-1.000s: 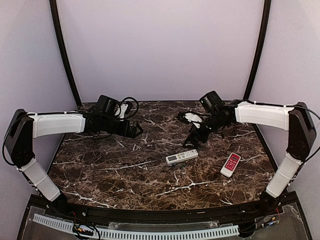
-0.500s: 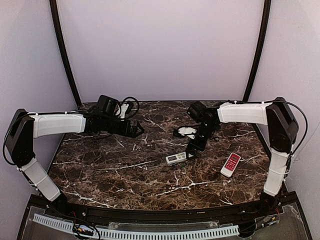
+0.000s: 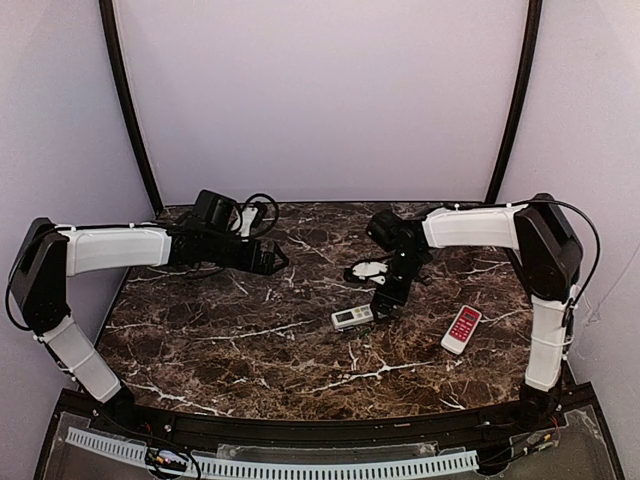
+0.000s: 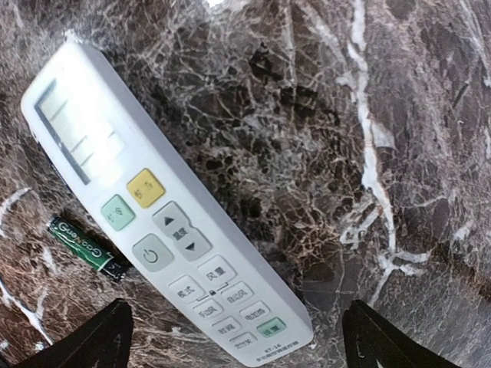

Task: Load the batteries into the remote control
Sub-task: Pick up the remote control from the center of the board.

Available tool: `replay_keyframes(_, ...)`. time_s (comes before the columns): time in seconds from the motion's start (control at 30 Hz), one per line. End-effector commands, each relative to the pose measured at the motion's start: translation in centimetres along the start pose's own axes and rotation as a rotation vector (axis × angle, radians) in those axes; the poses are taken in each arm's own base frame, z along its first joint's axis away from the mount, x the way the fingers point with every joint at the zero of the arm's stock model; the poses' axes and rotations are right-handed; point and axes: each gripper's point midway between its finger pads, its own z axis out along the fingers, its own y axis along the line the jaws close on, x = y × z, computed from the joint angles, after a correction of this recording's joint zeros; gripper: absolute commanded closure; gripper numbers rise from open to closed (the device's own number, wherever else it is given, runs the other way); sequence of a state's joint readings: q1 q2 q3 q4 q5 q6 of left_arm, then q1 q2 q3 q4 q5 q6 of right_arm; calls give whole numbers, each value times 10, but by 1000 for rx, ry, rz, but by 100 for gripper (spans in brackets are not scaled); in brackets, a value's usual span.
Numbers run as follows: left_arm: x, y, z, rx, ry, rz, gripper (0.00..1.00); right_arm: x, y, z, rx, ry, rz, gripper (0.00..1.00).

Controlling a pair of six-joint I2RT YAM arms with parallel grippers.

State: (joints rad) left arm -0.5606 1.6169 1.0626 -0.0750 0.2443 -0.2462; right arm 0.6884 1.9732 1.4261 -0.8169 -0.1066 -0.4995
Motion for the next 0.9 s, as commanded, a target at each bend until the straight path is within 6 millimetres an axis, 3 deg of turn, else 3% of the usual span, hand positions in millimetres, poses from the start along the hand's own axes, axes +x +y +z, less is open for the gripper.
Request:
replay_keyframes(0.0,-9,-7,-13,8,-43,26,0,-2,-7,3,38,29,-18,10)
replay_keyframes(0.17,-9,-6,-14,4,-49,28,0,-3,-11,7,51,40,-17,18)
replay_keyframes(0.43,-9,-4,-14,-9,-49,38,0,-4,-7,19,7,60,-12,40)
replay_keyframes(0.53,-7,-4,-12,-7,-43,35,0,-5,-6,20,-2,60,-14,41)
replay_keyframes(0.6,-7,-4,-12,-6,-43,34,0,-7,-6,20,-5,53,-20,30)
replay_keyframes(0.67,-6,-3,-11,-6,-42,34,0,-10,-7,19,-1,48,-24,28)
replay_keyframes(0.87,-7,-3,-10,-9,-43,35,0,-23,-8,23,-15,38,-34,44)
